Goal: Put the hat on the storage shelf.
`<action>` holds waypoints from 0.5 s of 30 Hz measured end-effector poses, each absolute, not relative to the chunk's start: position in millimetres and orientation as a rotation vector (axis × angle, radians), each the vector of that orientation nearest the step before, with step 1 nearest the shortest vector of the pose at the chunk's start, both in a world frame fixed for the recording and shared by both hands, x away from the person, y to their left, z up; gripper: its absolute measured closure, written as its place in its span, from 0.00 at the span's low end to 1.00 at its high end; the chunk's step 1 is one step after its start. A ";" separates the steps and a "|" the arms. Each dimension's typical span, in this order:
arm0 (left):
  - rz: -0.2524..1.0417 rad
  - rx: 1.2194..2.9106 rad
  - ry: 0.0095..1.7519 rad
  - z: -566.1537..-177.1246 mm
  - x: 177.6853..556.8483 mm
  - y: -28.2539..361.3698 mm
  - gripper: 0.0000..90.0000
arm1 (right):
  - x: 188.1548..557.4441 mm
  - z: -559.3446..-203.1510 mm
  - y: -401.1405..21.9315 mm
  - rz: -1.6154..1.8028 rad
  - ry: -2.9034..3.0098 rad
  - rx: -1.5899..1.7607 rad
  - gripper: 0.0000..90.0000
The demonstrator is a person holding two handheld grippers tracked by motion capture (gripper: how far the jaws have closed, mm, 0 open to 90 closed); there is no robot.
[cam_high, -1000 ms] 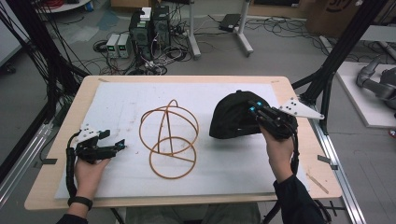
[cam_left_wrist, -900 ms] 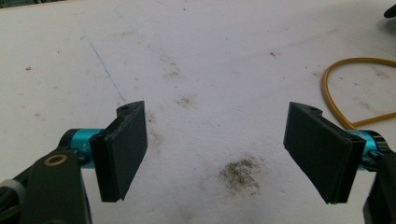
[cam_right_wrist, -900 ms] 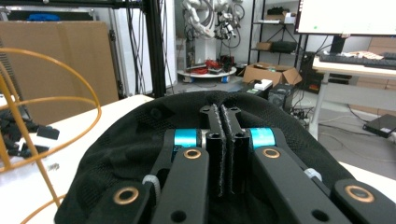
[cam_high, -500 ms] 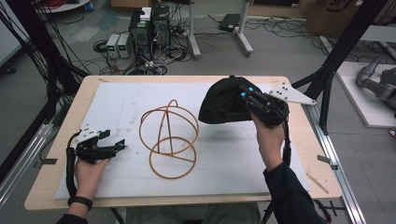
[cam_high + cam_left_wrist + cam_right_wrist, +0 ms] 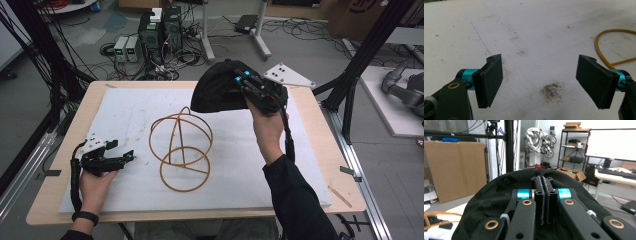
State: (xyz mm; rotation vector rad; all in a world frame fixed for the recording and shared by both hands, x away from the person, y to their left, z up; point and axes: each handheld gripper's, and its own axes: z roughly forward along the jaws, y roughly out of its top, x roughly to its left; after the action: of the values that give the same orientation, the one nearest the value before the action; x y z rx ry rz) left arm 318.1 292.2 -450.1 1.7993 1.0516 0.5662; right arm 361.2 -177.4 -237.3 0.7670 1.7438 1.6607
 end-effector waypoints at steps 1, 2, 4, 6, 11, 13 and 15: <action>0.566 1.799 1.052 -450.1 318.1 292.2 0.24 | 362.3 -235.5 -173.9 1.661 1.742 0.767 1.00; 0.567 1.801 1.050 -450.2 318.0 292.5 0.24 | 363.3 -233.8 -170.4 1.668 1.741 0.767 1.00; 0.565 1.801 1.050 -450.2 317.9 292.7 0.24 | 364.3 -231.9 -166.9 1.681 1.743 0.764 1.00; 0.566 1.801 1.050 -450.2 317.8 292.8 0.24 | 364.9 -227.7 -160.0 1.694 1.733 0.757 1.00; 0.565 1.796 1.053 -449.9 317.3 293.1 0.24 | 365.1 -218.7 -146.6 1.693 1.726 0.758 1.00; 0.565 1.796 1.049 -449.6 317.0 293.0 0.24 | 367.2 -216.6 -145.5 1.689 1.724 0.753 1.00; 0.564 1.796 1.048 -449.5 316.8 292.8 0.24 | 369.0 -214.3 -144.5 1.668 1.724 0.737 1.00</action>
State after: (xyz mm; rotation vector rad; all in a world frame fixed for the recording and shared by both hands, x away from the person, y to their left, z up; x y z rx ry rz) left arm 316.8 292.8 -449.5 1.7957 1.0481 0.5635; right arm 369.0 -144.5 -214.3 0.7369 1.7244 1.6679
